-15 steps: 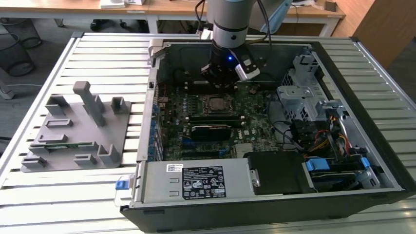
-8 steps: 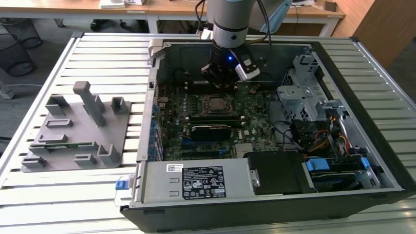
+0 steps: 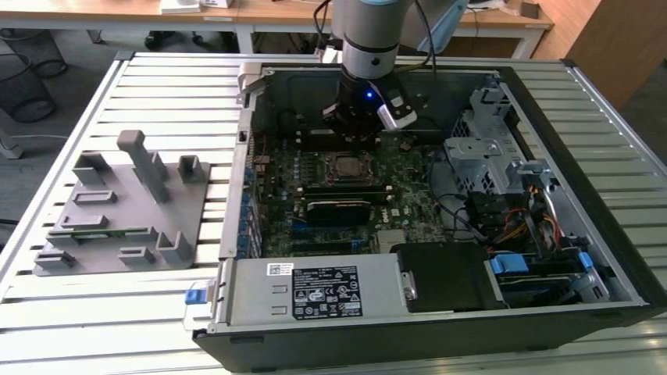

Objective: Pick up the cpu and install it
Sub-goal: 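Install the first cpu locking lever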

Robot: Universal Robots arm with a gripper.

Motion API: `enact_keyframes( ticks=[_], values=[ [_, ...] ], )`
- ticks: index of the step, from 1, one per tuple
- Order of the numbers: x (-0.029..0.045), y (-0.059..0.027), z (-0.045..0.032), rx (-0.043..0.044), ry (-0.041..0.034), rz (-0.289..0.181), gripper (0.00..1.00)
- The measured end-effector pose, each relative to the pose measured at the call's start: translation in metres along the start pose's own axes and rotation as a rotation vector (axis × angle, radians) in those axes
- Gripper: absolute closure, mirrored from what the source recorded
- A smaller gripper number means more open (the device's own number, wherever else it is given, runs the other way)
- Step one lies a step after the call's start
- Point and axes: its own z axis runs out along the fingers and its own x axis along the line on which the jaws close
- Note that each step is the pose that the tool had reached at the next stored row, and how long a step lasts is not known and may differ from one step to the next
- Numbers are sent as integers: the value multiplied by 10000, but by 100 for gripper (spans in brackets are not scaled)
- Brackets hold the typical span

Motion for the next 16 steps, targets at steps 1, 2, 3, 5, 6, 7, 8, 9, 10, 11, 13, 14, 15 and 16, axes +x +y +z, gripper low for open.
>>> enact_keyframes(
  ticks=[1, 2, 3, 5, 6, 7, 8, 9, 10, 11, 13, 14, 15, 16],
  values=[
    [0, 0, 0, 0, 3, 0, 89],
    [-1, 0, 0, -1, 3, 1, 89],
    [-2, 0, -2, -1, 3, 0, 89],
    [-3, 1, -8, -3, 3, 0, 89],
    [-3, 1, -11, -2, 3, 0, 89],
    [-3, 1, -14, -2, 3, -1, 89],
    [-3, 1, -15, -5, 1, -1, 89],
    [-3, 1, -16, -10, 1, -1, 89],
    [-3, 1, -18, -16, 1, -1, 89],
    [-3, 1, -19, -24, 1, -1, 89],
    [-4, -1, -19, -30, 1, -1, 89],
    [-4, -2, -20, -30, 1, -1, 89],
    [-5, -3, -19, -30, 2, -1, 89],
    [-6, -4, -19, -28, 5, -1, 89]
  ],
)
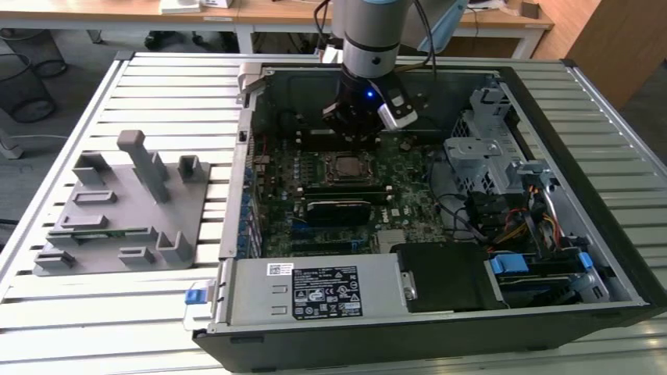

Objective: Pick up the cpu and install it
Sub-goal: 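Install the first cpu locking lever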

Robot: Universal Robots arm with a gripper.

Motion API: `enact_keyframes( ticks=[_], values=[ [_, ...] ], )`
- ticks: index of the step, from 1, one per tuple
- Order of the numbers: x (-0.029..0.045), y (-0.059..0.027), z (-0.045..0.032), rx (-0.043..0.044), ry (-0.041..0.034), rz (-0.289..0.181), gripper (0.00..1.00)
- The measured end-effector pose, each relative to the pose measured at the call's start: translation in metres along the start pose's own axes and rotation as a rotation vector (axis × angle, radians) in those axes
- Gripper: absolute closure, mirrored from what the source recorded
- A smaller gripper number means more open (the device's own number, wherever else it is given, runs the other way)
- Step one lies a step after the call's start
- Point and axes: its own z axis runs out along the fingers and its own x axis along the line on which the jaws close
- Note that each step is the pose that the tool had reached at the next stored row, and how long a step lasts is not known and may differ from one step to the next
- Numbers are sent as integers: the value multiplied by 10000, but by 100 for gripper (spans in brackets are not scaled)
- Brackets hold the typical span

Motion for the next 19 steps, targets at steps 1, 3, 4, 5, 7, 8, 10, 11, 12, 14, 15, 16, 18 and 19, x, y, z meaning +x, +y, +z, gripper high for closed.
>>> enact_keyframes(
  ticks=[1, 3, 4, 5, 7, 8, 10, 11, 12, 14, 15, 16, 18, 19],
  values=[
    [-1, -1, 1, 5, 4, 1, 89],
    [-6, -2, 4, 23, 21, 1, 89],
    [-8, -3, 6, 39, 31, 2, 89],
    [-11, -3, 9, 60, 45, 4, 89],
    [-15, -4, 16, 100, 70, 4, 89],
    [-17, -5, 19, 111, 78, 5, 89],
    [-19, -11, 21, 119, 87, 6, 89],
    [-19, -13, 23, 120, 88, 7, 89],
    [-20, -15, 24, 121, 89, 6, 89],
    [-21, -19, 27, 124, 92, 7, 89],
    [-21, -20, 29, 128, 95, 7, 89],
    [-22, -22, 30, 131, 97, 7, 89],
    [-23, -24, 35, 136, 101, 8, 89],
    [-24, -24, 37, 136, 102, 8, 89]
  ],
)
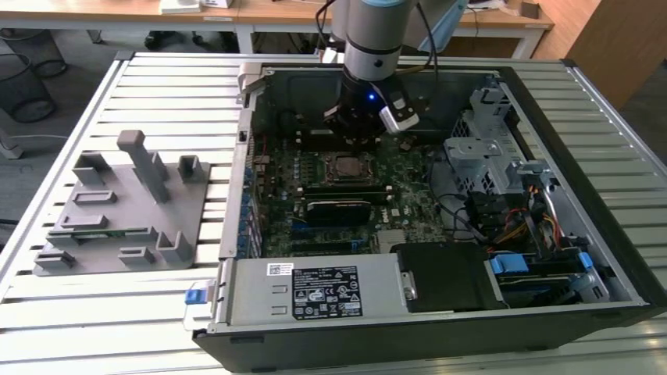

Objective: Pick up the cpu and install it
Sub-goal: 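Install the first cpu locking lever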

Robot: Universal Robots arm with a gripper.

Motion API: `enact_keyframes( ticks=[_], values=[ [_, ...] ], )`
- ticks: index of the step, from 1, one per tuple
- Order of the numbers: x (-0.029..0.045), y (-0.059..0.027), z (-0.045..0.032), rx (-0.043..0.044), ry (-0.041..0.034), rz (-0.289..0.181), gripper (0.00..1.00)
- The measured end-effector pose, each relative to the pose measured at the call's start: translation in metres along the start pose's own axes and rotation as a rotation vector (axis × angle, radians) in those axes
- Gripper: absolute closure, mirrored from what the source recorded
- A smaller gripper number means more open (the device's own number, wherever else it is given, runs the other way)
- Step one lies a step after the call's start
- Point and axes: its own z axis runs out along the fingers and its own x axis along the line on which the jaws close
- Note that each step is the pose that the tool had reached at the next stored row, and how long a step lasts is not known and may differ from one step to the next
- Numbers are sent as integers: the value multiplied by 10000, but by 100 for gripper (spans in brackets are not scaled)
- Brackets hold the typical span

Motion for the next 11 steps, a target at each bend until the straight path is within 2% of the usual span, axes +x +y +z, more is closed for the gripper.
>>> enact_keyframes(
  ticks=[4, 11],
  values=[
    [-7, -1, 4, -19, 3, -1, 89],
    [-17, -1, 6, -283, -10, -6, 89]
  ],
)
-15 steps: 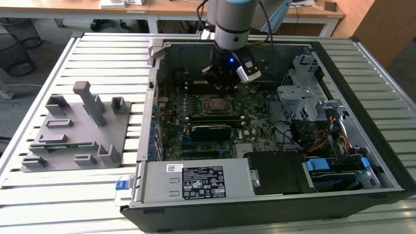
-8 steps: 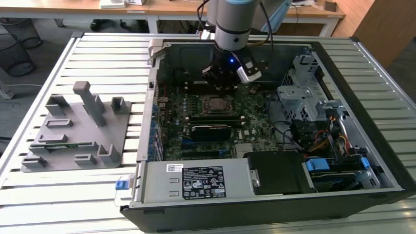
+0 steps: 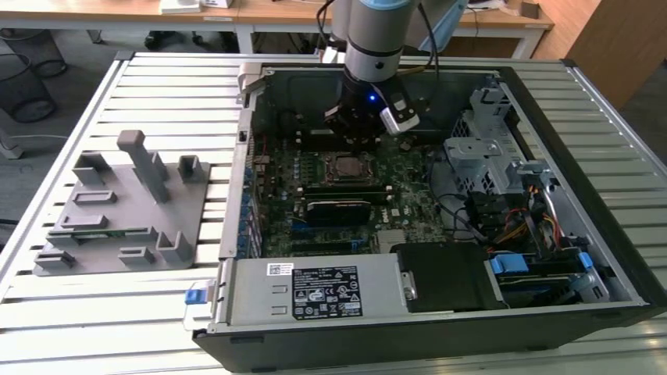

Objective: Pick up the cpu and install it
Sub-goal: 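Install the first cpu locking lever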

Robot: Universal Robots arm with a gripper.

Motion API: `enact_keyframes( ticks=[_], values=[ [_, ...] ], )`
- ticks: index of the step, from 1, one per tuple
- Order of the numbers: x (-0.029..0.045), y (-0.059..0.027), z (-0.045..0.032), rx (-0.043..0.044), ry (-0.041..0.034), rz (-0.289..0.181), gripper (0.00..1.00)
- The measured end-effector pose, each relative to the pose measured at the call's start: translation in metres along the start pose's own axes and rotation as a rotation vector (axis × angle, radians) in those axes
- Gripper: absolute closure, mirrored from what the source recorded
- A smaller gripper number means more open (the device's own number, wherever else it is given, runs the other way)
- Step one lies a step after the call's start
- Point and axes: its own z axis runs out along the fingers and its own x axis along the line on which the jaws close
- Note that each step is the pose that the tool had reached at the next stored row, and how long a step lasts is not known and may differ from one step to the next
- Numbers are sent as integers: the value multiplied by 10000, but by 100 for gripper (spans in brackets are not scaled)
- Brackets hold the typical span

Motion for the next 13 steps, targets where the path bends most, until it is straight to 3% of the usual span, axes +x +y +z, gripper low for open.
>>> enact_keyframes(
  ticks=[8, 11, 13],
  values=[
    [-1, 3, -30, 13, 0, -1, 89],
    [0, 3, -39, 86, 4, 2, 89],
    [0, 4, -45, 198, 9, 4, 89]
  ],
)
